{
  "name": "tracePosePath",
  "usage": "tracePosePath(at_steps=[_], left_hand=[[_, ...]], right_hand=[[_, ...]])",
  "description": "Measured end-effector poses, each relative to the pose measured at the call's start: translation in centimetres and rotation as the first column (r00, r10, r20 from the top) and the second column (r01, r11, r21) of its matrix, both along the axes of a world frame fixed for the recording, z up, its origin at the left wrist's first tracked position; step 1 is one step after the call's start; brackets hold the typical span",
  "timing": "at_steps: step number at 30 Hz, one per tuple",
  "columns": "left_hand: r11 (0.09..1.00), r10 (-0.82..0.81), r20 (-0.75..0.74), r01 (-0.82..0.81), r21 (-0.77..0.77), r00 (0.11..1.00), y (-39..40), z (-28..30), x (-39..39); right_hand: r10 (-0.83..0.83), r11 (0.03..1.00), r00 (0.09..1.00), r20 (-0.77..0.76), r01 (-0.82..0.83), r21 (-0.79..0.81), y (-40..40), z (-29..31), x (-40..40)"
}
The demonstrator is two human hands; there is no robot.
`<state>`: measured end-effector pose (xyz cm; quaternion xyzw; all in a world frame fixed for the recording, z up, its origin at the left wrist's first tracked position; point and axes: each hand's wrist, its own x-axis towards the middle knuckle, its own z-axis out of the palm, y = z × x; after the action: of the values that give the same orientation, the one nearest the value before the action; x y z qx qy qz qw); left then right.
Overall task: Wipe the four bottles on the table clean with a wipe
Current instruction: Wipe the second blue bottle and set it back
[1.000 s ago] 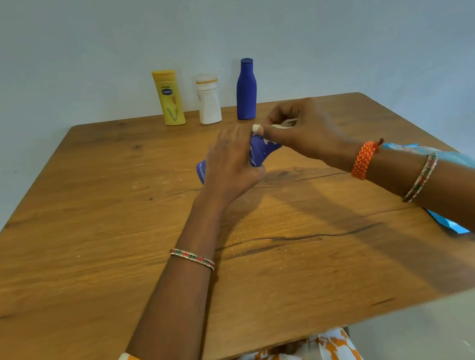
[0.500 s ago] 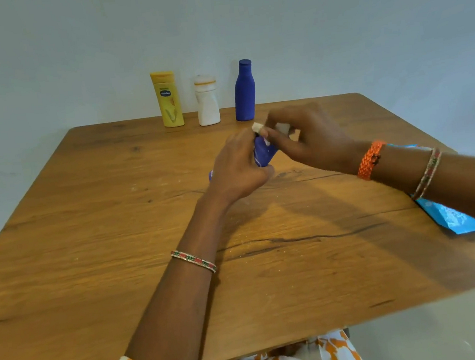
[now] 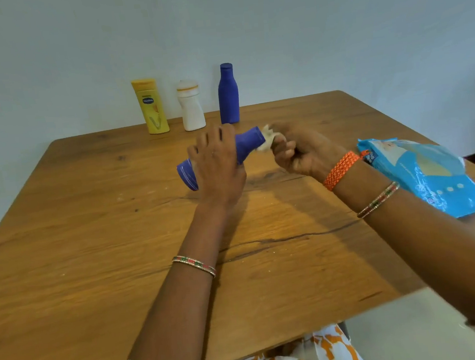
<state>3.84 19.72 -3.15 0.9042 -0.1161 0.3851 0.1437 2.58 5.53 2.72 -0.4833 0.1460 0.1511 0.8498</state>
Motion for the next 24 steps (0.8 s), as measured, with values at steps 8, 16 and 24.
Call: tracePosePath(at_steps=[8,16,24], left_hand=[[0.677,-0.584,-0.257,0.288,-0.677,0.77,1.2,0.5,-0.5],[0.382,-0.807,-0.117,0.36,-0.851,0.579,2.0,0.6,-1.0],[0.45,-0.775,-0.134,0.39,-0.803,0.618,1.8,0.5,-1.1]], right_hand=[[-0.107,0.696,0.599,0.794,0.615,-0.371,1.4,0.5,-0.9],[0.546,0.46,0.3,0.782,0.673,-0.579,2.8,-1.2,-3.1],[0.134,0.576,0.686,0.715,0.533,-0.62,3.3,0.6,-2.3]])
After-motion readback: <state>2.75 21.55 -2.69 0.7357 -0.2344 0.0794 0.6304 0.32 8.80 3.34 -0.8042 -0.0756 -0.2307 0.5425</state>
